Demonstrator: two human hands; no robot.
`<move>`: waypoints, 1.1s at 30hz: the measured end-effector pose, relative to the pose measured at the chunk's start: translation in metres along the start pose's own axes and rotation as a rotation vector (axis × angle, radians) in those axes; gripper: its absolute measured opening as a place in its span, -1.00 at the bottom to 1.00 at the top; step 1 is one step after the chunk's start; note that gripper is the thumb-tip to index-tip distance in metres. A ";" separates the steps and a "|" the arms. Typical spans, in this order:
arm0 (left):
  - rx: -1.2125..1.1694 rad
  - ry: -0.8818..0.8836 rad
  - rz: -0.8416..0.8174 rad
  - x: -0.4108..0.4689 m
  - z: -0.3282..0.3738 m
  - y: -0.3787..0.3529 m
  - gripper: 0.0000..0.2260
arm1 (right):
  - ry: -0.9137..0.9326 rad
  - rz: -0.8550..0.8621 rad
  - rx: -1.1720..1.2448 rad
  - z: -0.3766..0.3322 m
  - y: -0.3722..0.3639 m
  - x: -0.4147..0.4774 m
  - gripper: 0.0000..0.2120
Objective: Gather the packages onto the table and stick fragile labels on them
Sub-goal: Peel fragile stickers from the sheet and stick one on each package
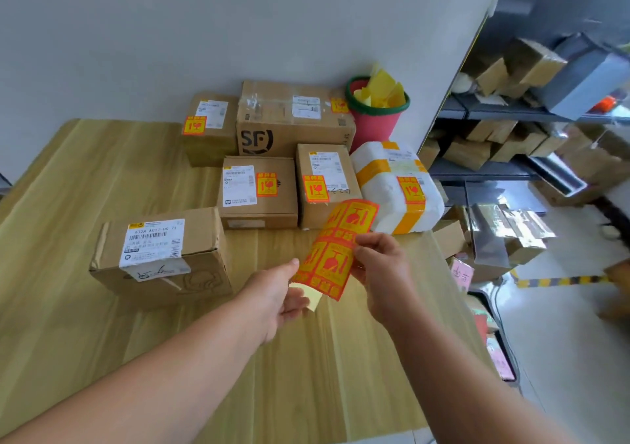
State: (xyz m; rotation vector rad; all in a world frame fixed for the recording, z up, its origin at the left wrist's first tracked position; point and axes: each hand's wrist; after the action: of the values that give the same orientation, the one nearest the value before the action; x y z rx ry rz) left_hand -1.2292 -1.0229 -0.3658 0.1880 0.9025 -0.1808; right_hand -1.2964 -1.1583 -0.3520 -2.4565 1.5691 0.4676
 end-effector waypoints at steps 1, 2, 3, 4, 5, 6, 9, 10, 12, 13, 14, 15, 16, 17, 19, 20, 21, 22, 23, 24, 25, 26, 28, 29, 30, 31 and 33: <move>-0.047 0.011 0.002 0.001 0.001 -0.001 -0.80 | -0.014 -0.003 0.013 -0.005 0.004 0.001 -0.76; -0.094 0.009 0.001 0.001 0.003 -0.003 -0.82 | -0.013 -0.005 0.011 -0.010 0.010 0.001 -0.75; -0.143 0.002 0.006 -0.001 0.007 -0.005 -0.84 | -0.007 -0.004 0.004 -0.013 0.017 0.002 -0.75; -0.198 -0.012 0.018 -0.002 0.011 -0.007 -0.87 | 0.000 0.001 -0.009 -0.015 0.024 0.003 -0.75; -0.257 -0.032 0.030 -0.004 0.015 -0.008 -0.89 | 0.002 0.013 -0.018 -0.016 0.032 0.005 -0.74; -0.308 -0.054 0.036 -0.005 0.020 -0.009 -0.87 | -0.001 0.028 -0.026 -0.016 0.040 0.006 -0.73; -0.376 -0.129 0.038 -0.005 0.034 -0.011 -0.63 | -0.035 0.083 -0.046 -0.012 0.060 0.010 -0.73; -0.384 -0.152 0.044 -0.006 0.038 -0.012 -0.59 | -0.044 0.099 -0.056 -0.010 0.065 0.012 -0.73; -0.392 -0.200 0.075 -0.007 0.045 -0.013 -0.57 | -0.059 0.122 -0.070 -0.006 0.072 0.015 -0.73; -0.385 -0.229 0.093 -0.007 0.048 -0.014 -0.48 | -0.068 0.126 -0.075 -0.004 0.074 0.016 -0.73; -0.363 -0.263 0.111 -0.006 0.050 -0.013 -0.40 | -0.079 0.119 -0.090 -0.001 0.075 0.018 -0.74; -0.319 -0.308 0.130 -0.005 0.051 -0.013 -0.33 | -0.086 0.117 -0.132 0.002 0.075 0.019 -0.77; -0.256 -0.364 0.148 -0.005 0.052 -0.012 -0.31 | -0.075 0.127 -0.234 0.006 0.075 0.022 -0.84; -0.192 -0.425 0.155 -0.007 0.053 -0.011 -0.30 | -0.050 0.154 -0.368 0.009 0.073 0.024 -0.90; -0.083 -0.535 0.126 -0.015 0.054 -0.009 -0.29 | 0.049 0.214 -0.631 0.009 0.067 0.026 -0.69; -0.048 -0.579 0.094 -0.019 0.055 -0.009 -0.29 | 0.110 0.231 -0.691 0.004 0.061 0.026 -0.60; -0.022 -0.617 0.057 -0.024 0.056 -0.008 -0.27 | 0.174 0.232 -0.698 -0.001 0.056 0.027 -0.55; 0.006 -0.645 0.029 -0.026 0.056 -0.008 -0.26 | 0.224 0.212 -0.674 -0.007 0.049 0.026 -0.54; 0.039 -0.666 0.010 -0.029 0.056 -0.008 -0.25 | 0.259 0.185 -0.632 -0.013 0.043 0.025 -0.53; 0.070 -0.677 -0.002 -0.031 0.056 -0.007 -0.25 | 0.270 0.155 -0.587 -0.020 0.037 0.024 -0.53; 0.096 -0.684 -0.022 -0.031 0.056 -0.007 -0.26 | 0.267 0.132 -0.542 -0.026 0.031 0.022 -0.53; 0.117 -0.681 -0.049 -0.032 0.056 -0.006 -0.30 | 0.267 0.119 -0.504 -0.032 0.026 0.019 -0.53; 0.173 -0.677 -0.098 -0.033 0.055 -0.004 -0.41 | 0.368 0.118 -0.528 -0.038 0.019 0.014 -0.54; 0.202 -0.686 -0.107 -0.033 0.055 -0.003 -0.48 | 0.453 0.118 -0.576 -0.040 0.016 0.010 -0.56; 0.220 -0.695 -0.101 -0.033 0.055 -0.002 -0.57 | 0.534 0.102 -0.620 -0.042 0.013 0.006 -0.59; 0.228 -0.701 -0.088 -0.033 0.055 -0.001 -0.67 | 0.601 0.071 -0.654 -0.042 0.010 0.003 -0.63; 0.230 -0.702 -0.068 -0.031 0.056 0.001 -0.82 | 0.657 -0.007 -0.701 -0.044 0.004 -0.005 -0.70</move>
State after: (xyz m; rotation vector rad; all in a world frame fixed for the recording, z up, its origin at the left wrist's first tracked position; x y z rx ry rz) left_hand -1.2055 -1.0329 -0.3074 0.2841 0.1871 -0.3857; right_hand -1.2944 -1.1702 -0.3091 -3.4075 1.8455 0.2336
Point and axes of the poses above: each hand's wrist, its own x-axis towards the middle knuckle, its own y-axis out of the back of the hand, z = x × y, and after that the axes turned 14 degrees about z, right-handed
